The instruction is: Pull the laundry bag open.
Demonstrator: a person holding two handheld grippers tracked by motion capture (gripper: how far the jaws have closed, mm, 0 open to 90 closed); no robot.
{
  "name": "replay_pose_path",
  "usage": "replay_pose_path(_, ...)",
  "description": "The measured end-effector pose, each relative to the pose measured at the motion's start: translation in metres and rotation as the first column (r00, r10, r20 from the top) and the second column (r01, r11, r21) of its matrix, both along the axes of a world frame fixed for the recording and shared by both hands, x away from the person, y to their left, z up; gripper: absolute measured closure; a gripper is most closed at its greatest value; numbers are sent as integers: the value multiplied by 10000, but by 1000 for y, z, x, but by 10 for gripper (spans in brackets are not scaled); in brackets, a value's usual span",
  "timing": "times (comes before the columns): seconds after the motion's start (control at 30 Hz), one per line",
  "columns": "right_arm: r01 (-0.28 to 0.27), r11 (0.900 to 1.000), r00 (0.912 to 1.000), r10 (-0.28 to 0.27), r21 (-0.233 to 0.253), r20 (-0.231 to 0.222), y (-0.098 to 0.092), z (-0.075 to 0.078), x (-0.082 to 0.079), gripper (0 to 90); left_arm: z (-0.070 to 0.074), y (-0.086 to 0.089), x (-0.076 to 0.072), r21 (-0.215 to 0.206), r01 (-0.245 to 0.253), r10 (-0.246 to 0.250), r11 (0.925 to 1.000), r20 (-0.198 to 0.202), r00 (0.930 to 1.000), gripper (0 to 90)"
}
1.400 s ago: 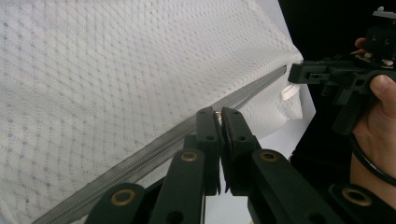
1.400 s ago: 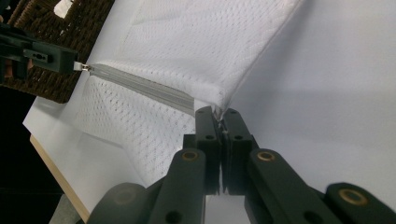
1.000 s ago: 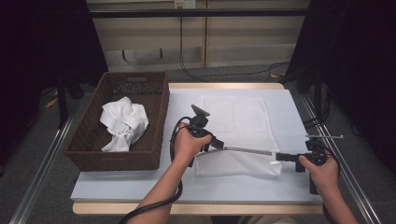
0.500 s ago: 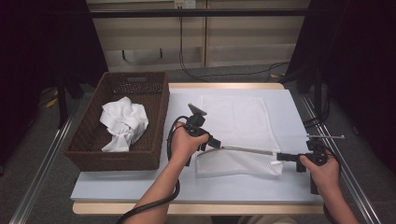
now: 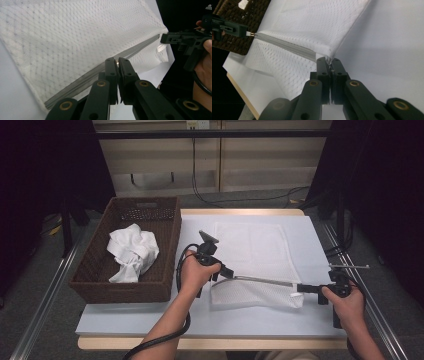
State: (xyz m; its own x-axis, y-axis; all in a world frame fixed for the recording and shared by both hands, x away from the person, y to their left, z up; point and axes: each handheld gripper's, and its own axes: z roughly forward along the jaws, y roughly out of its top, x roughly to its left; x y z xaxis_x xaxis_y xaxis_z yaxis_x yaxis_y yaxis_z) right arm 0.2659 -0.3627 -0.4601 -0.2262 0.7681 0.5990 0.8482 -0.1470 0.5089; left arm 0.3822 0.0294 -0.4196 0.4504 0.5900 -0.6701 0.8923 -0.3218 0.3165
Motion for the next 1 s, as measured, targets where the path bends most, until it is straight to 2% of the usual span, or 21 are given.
replay_pose_path(0.03,-1,10000,10000,1,94,-12,0,0,0,876,0,0,0,-56,-1,1,10000,-12,10000,868)
replay_pose_path(0.07,-16,9999,10000,17,99,-6,0,1,0,875,1,0,0,118,38,-39,9999,96,9999,868)
replay_pose_path(0.1,0,10000,10000,0,0,39,1,1,0,876,1,-1,-1,53,-49,48,10000,64,10000,868)
replay_pose_path(0.13,-27,10000,10000,27,-49,-11,2,2,0,875,1,0,0,157,-5,2,9999,134,9999,868)
replay_pose_path(0.27,-48,9999,10000,48,-97,-28,1,0,0,875,0,1,0,32,107,-107,9999,75,9999,868)
replay_pose_path(0.4,-45,10000,10000,45,-5,-77,1,0,0,875,0,2,0,101,6,-7,9999,107,9999,868)
replay_pose_path(0.57,-74,9999,10000,73,-130,-30,2,0,0,875,0,1,-1,51,-11,11,10000,45,10000,868)
replay_pose_path(0.83,-199,9998,9998,198,-62,-49,4,0,1,875,0,5,0,124,148,-150,9998,97,9998,868)
replay_pose_path(0.87,-211,9998,9997,210,-61,-85,4,0,1,875,0,4,-1,69,39,-39,10000,24,10000,868)
replay_pose_path(0.9,-204,9998,9998,204,-66,-71,4,0,1,875,0,5,-1,282,67,-71,9996,116,9999,868)
replay_pose_path(0.93,-138,9997,9999,137,-189,-61,3,0,1,876,0,6,0,277,55,-59,9996,129,9999,868)
replay_pose_path(1.0,-102,9999,9999,101,-117,-122,2,0,0,875,1,8,0,262,-11,7,9997,156,9999,868)
